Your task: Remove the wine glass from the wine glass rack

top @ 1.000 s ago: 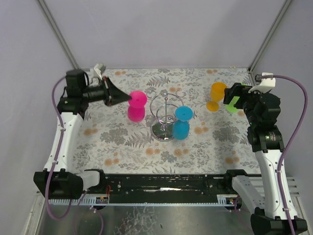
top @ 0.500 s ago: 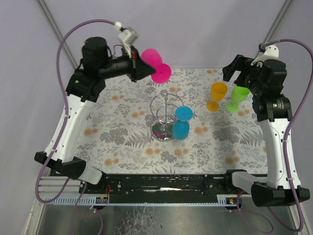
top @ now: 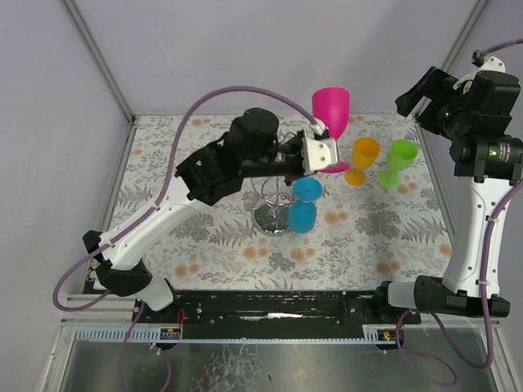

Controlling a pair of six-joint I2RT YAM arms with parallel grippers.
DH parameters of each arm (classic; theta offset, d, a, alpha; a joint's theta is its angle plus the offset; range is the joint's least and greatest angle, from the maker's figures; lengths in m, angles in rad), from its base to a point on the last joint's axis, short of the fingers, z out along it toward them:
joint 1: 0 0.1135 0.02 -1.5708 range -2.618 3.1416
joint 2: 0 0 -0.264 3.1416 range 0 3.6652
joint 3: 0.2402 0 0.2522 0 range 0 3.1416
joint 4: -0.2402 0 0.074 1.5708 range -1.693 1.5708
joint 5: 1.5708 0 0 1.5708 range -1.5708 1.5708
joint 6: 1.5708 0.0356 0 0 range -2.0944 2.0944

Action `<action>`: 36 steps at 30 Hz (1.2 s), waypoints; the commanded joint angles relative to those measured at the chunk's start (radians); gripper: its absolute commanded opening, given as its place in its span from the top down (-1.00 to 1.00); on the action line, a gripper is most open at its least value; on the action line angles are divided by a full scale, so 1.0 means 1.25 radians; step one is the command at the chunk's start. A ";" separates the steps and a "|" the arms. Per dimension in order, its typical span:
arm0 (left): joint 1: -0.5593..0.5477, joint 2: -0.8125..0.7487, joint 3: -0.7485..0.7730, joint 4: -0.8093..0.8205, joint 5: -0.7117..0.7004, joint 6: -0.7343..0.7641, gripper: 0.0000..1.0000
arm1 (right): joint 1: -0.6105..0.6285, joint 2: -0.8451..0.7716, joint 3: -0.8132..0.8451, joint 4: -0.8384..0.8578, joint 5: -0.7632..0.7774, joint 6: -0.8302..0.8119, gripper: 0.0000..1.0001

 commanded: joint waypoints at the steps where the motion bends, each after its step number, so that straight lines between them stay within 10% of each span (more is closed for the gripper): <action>1: -0.064 -0.017 -0.077 0.054 -0.088 0.198 1.00 | -0.007 -0.016 0.075 -0.072 -0.129 0.031 -0.97; 10: -0.136 -0.011 -0.160 0.094 -0.109 0.326 1.00 | -0.007 -0.035 0.027 -0.152 -0.420 0.040 -0.99; 36: -0.227 0.025 -0.182 0.096 -0.125 0.435 1.00 | 0.006 -0.111 -0.207 -0.165 -0.567 -0.017 -0.88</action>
